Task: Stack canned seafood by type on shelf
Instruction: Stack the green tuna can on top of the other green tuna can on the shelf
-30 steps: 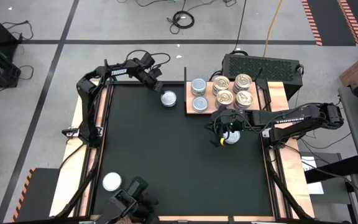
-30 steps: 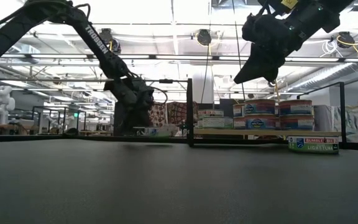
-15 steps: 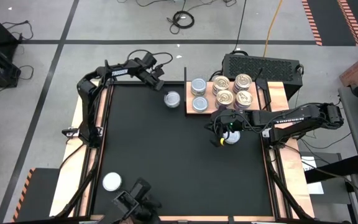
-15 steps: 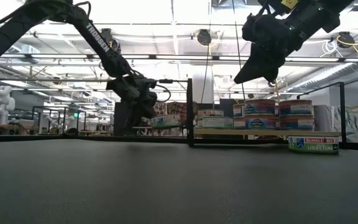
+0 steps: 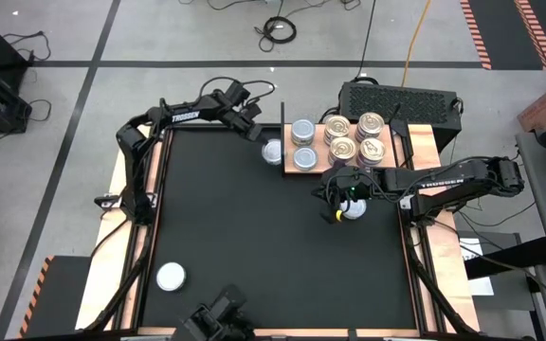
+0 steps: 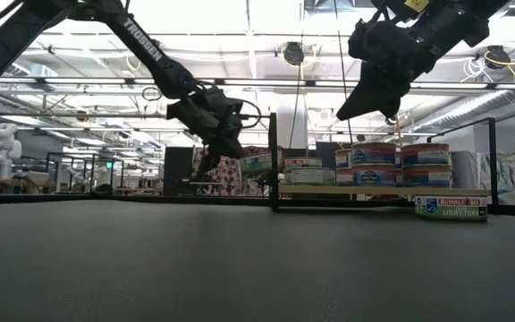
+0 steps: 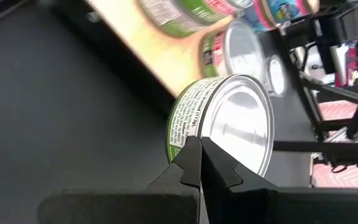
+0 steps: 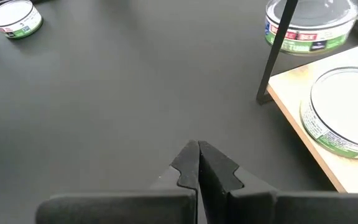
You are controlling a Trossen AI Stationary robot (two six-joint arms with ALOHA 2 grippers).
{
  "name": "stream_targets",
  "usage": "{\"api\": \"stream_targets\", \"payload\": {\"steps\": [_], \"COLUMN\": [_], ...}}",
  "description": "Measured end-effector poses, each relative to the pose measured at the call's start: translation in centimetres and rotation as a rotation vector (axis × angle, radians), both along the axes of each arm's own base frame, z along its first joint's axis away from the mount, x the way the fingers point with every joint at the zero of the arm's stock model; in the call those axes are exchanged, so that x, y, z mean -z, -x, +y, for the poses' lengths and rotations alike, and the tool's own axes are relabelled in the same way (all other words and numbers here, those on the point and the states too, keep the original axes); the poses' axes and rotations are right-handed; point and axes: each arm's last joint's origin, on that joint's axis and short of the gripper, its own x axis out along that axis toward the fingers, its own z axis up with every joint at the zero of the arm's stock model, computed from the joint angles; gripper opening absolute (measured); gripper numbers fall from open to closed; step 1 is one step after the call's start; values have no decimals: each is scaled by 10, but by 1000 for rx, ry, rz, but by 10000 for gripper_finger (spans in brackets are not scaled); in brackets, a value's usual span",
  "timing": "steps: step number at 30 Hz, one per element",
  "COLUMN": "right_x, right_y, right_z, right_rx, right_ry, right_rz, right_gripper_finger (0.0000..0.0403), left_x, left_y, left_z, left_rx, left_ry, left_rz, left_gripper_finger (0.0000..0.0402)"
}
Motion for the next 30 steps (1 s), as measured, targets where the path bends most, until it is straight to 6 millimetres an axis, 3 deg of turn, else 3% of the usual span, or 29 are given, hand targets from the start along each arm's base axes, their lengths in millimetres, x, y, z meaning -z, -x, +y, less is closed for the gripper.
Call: {"api": "stream_targets", "payload": {"steps": [30], "right_x": [2], "right_y": [1], "right_z": [0], "right_rx": [6], "right_ry": [-8], "right_rz": [20], "right_gripper_finger": [0], "left_x": [-12], "left_y": [-54], "left_z": [-34], "left_rx": [-120], "left_ry": [-67], "left_rz": [-51], "left_gripper_finger": [0]}}
